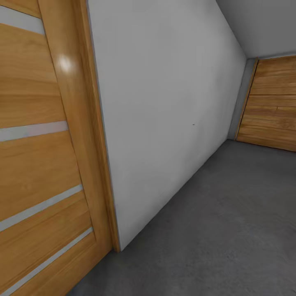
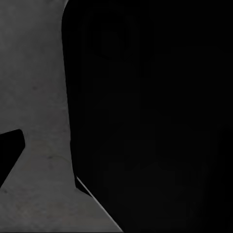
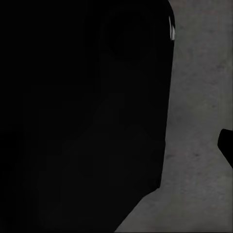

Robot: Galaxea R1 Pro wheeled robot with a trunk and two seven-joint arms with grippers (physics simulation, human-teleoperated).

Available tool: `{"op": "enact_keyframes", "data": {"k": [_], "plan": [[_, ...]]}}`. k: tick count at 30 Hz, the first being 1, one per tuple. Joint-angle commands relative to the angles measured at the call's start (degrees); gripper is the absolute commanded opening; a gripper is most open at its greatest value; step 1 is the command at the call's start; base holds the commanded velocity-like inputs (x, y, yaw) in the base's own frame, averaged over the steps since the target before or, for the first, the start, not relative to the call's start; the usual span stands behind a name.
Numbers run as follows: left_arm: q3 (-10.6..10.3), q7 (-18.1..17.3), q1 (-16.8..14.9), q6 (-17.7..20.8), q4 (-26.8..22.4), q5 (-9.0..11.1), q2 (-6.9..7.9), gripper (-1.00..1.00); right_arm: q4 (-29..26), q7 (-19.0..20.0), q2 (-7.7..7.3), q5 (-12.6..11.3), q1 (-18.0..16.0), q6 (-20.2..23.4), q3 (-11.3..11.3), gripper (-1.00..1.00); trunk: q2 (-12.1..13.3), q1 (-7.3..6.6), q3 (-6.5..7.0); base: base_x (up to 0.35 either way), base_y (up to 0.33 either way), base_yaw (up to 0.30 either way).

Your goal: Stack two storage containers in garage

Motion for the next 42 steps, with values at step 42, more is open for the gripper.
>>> {"op": "enact_keyframes", "data": {"k": [42], "plan": [[1.2,-0.1,-0.1,-2.2,-3.5,4.3,-1.14,1.00,-0.2,0.2,0.00,0.4,-0.1,-0.9,0.4,1.00,0.0,0.00,-0.03,0.078,-0.119,0.034]]}}
